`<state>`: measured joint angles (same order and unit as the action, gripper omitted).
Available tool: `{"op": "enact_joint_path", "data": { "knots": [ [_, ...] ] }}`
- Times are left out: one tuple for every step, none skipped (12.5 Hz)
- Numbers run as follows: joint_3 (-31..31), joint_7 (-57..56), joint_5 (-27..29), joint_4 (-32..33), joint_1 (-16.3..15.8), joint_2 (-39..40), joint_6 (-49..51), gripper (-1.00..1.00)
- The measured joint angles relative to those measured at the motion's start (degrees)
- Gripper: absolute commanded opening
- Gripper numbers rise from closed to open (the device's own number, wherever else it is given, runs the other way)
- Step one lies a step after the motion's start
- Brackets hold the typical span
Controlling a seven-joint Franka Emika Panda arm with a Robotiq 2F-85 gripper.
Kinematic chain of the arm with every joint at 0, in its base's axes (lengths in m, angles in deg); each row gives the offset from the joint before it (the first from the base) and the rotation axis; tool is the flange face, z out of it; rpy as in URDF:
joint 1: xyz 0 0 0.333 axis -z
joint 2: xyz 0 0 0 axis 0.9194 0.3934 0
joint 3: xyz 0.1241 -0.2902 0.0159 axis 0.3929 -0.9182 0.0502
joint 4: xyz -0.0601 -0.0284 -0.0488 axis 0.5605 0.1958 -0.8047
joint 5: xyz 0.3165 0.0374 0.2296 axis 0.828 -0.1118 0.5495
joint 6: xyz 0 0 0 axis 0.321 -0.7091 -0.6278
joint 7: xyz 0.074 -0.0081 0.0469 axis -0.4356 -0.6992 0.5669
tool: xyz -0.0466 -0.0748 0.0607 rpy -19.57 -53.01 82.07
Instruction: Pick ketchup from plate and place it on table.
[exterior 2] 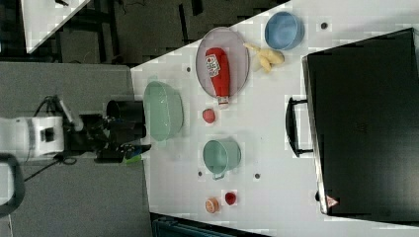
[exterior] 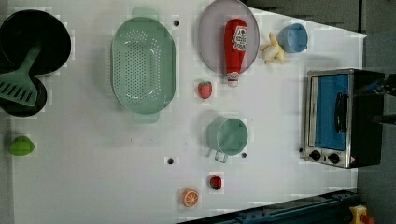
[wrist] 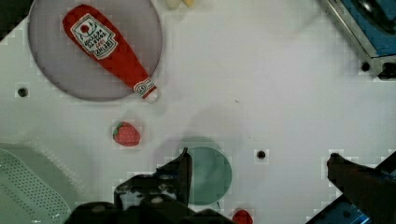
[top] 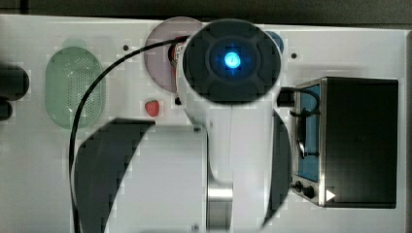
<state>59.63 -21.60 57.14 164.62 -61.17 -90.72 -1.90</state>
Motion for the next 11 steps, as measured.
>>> {"op": "enact_joint_path", "data": {
  "knots": [
    [0.2, 0.0, 0.0, 0.1, 0.0, 1.7, 0.0, 1.0],
    [0.7, 0.0, 0.4, 0.1, 0.2, 3.8, -0.2, 1.0],
    [1.0, 0.0, 0.7, 0.2, 0.2, 6.2, -1.2, 1.0],
    [1.3, -0.1, 0.3, 0.5, 0.2, 8.7, -2.9, 1.0],
    [1.5, -0.6, 0.3, 0.8, 0.2, 11.0, -4.9, 1.0],
    [1.6, -2.1, 0.5, 1.4, 0.3, 12.9, -6.7, 1.0],
    [2.1, -4.1, 0.7, 1.6, 0.4, 15.0, -8.2, 1.0],
    [3.0, -7.1, 0.7, 1.7, 0.7, 17.1, -10.2, 1.0],
    [3.6, -10.4, 0.8, 1.6, 0.6, 19.2, -12.3, 1.0],
    [3.8, -13.9, 0.6, 1.5, 0.1, 21.0, -14.0, 1.0],
    [4.2, -16.9, 0.4, 1.5, -0.2, 22.5, -16.4, 1.0]
  ]
}}
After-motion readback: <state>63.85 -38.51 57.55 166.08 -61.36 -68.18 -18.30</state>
